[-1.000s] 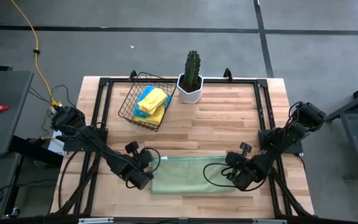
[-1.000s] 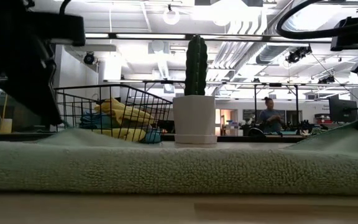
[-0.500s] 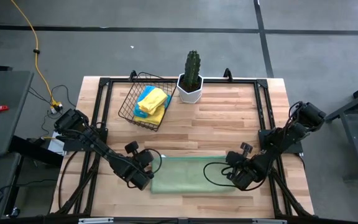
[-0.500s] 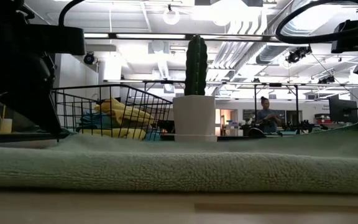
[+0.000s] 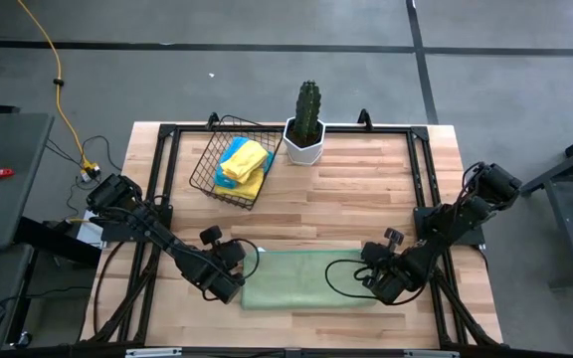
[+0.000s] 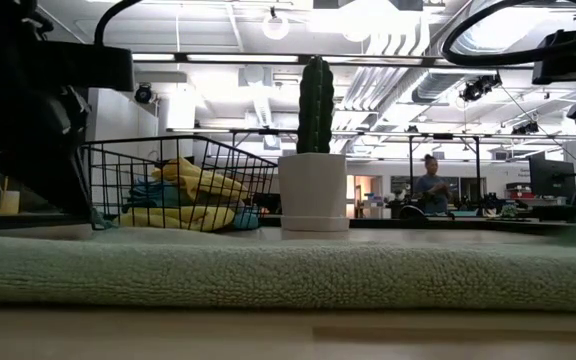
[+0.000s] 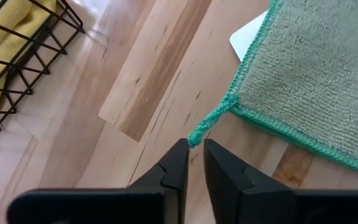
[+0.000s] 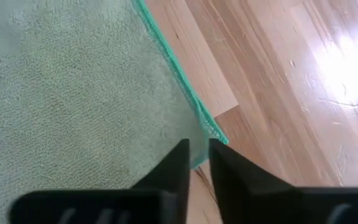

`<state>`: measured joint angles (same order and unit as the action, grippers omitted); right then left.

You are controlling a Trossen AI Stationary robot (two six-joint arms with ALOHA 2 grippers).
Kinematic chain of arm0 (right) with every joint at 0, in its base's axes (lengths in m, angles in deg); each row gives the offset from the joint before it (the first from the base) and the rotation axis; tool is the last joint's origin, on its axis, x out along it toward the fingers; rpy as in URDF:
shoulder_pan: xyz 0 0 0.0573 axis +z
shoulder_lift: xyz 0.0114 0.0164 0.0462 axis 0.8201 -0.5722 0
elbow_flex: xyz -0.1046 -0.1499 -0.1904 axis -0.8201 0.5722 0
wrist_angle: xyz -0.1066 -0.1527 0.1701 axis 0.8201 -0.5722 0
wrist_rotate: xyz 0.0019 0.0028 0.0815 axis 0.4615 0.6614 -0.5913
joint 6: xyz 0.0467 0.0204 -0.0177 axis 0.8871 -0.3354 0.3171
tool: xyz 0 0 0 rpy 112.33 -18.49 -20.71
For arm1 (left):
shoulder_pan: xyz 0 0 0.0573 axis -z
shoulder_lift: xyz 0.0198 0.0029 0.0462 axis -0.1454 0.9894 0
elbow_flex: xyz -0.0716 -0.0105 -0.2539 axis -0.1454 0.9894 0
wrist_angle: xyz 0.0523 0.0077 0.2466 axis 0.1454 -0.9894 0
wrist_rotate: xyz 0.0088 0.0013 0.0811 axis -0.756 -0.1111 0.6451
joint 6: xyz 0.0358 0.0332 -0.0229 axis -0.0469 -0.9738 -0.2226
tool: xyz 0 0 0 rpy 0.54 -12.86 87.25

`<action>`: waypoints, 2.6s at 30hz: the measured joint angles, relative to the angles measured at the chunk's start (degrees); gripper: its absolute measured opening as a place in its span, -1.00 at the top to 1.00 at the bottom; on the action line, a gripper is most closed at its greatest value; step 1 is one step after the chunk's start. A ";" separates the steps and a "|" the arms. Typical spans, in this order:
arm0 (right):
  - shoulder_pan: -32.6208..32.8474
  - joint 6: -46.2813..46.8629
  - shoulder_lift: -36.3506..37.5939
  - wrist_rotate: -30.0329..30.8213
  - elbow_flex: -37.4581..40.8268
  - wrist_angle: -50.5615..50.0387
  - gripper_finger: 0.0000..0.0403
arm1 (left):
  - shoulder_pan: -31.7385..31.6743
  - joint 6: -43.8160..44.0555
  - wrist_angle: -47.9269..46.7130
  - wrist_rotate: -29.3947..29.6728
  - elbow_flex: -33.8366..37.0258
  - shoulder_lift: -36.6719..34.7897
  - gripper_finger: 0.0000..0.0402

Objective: Fold microfiber towels
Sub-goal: Fold the green microfiber towel on the table

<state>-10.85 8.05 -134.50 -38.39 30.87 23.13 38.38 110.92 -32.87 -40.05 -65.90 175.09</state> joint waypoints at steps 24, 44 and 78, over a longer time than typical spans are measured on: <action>6.40 -1.95 1.51 4.65 -6.66 -2.09 0.10 | 9.59 -30.10 19.71 -12.11 -8.32 -2.63 0.22; 6.40 -3.37 1.40 5.91 -6.62 -1.45 0.10 | 7.68 -31.99 21.97 -14.01 -8.33 6.51 0.22; 4.13 -11.50 1.40 2.30 -6.59 6.61 0.10 | 6.96 -36.48 25.09 -19.73 -8.31 7.50 0.22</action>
<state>-6.72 -3.46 -133.10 -36.09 24.27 29.74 45.34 74.44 -7.78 -59.79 -74.21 182.59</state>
